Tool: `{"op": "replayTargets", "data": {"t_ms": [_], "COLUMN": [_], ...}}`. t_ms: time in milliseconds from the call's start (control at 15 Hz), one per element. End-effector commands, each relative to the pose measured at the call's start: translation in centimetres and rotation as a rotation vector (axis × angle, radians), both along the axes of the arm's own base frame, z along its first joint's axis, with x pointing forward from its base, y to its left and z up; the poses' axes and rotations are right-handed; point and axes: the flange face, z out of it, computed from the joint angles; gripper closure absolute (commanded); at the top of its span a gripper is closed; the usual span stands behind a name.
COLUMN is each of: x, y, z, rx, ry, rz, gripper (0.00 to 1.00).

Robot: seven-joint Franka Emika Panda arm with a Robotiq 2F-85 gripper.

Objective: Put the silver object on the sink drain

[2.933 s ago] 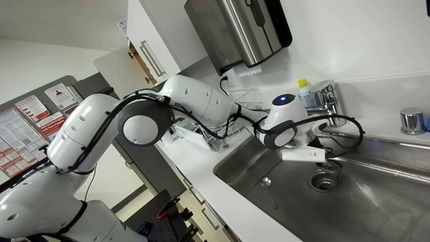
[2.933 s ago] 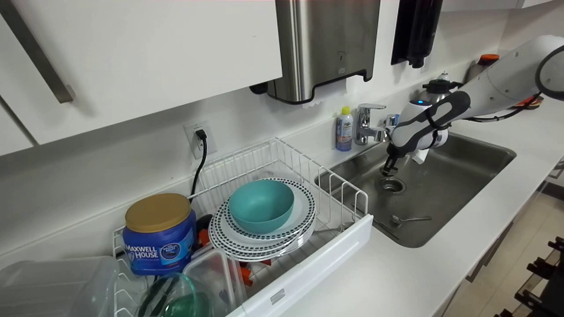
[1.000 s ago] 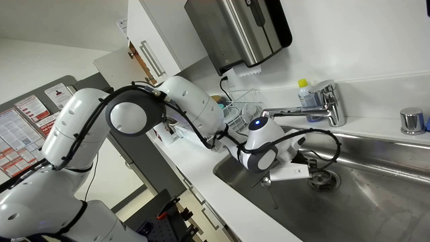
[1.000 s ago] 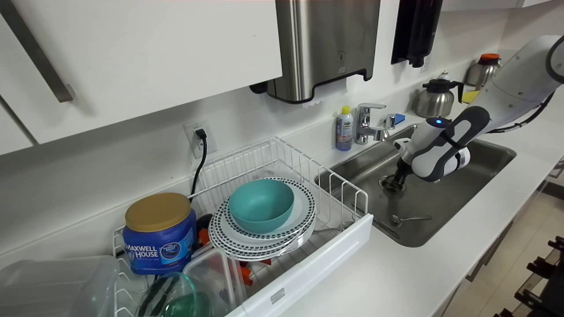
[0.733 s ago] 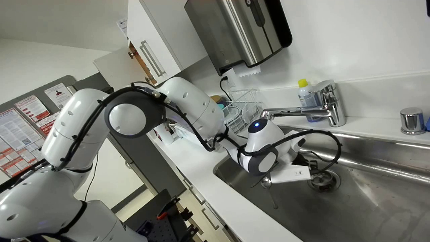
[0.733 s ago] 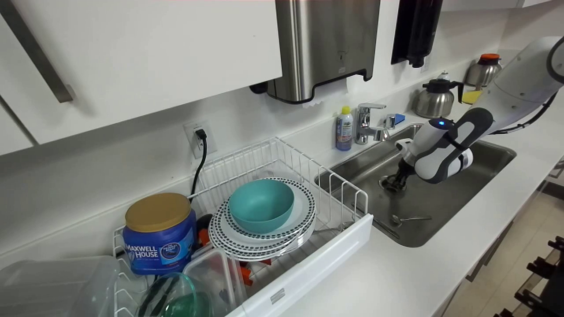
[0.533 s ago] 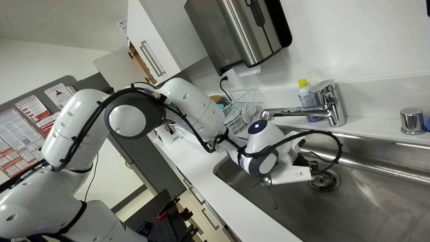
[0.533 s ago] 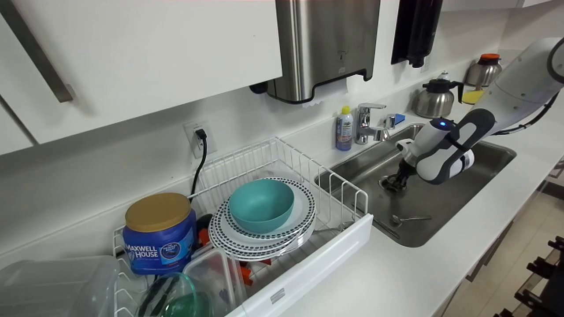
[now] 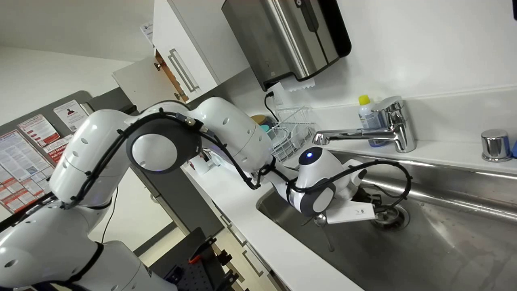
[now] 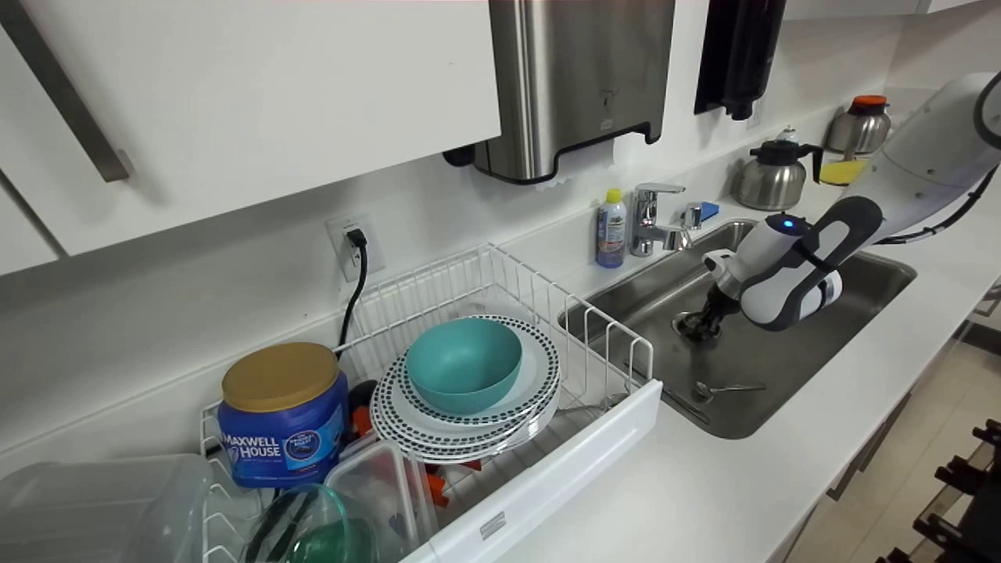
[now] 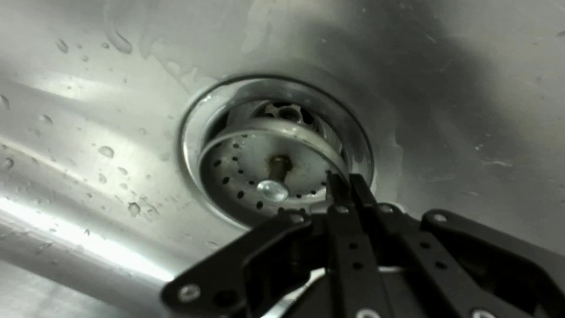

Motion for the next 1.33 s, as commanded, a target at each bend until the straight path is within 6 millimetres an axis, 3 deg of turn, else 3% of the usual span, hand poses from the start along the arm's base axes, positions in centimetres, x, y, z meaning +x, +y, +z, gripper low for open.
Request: {"op": "replayTargets", "data": {"t_ms": [0, 733, 1267], "x": [0.3, 1.4, 1.8], "y": [-0.3, -0.8, 0.0], "z": [-0.2, -1.6, -1.8], "rx": [-0.007, -0.006, 0.023], "ry": [-0.036, -0.051, -0.054], "rz": [-0.004, -0.018, -0.020], "gripper": [0.99, 0.99, 0.99]}}
